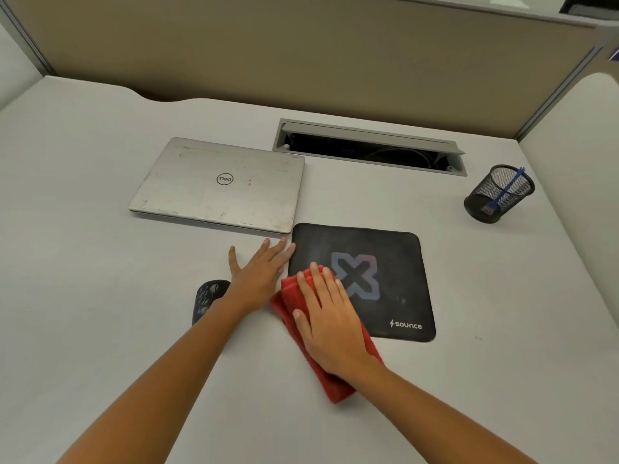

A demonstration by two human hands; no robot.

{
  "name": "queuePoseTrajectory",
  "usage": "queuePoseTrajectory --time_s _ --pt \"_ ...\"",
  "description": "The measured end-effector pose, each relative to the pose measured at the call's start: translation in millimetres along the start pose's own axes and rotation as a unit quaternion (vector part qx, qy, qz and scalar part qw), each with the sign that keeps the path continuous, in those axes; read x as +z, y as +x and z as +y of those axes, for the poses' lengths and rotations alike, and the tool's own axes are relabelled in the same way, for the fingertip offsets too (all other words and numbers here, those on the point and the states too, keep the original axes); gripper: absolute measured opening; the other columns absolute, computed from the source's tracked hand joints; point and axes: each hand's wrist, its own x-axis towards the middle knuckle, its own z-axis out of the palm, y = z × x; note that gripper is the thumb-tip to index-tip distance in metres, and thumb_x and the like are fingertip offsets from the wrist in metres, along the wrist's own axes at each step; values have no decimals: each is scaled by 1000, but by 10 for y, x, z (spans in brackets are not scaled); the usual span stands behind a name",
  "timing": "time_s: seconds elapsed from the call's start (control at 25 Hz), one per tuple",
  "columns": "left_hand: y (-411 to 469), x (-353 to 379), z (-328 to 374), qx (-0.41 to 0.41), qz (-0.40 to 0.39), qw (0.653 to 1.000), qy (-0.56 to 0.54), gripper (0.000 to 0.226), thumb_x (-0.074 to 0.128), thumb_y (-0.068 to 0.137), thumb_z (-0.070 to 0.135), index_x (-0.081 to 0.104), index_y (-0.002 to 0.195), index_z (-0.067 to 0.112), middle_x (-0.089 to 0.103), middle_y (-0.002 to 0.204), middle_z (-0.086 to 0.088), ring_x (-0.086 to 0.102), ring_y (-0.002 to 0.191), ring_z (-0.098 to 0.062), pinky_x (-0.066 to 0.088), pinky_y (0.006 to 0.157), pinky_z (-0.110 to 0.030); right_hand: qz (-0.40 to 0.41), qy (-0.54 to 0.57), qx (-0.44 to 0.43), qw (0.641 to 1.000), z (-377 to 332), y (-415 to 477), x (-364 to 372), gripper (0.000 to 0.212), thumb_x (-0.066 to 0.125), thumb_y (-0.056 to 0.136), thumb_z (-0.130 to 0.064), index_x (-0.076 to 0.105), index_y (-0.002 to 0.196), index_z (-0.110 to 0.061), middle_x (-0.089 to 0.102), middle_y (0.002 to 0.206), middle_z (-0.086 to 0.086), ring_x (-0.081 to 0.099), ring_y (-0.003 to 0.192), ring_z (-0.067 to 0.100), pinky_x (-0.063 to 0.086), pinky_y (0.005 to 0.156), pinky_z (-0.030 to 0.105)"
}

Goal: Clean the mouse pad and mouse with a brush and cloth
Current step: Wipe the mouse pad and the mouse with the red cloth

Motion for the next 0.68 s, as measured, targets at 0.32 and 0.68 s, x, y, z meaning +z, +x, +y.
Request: queuePoseTrajectory --time_s 0.32,0.68 --pt "8 -59 34 -20 -38 999 -29 51 13 102 38 -4 150 43 -6 161 17 -6 148 -8 -21 106 -63 48 35 270 961 -23 1193 -75 60 23 101 -35 7 151 -8 2 159 19 4 146 36 9 119 50" --pt "-1 -118 7 -2 -28 1000 -6 57 20 102 24 -3 150 45 -4 160 19 -3 149 -9 -18 105 -67 61 0 125 990 -91 601 19 61 22 99 -45 15 151 -14 4 160 11 6 147 35 15 117 52"
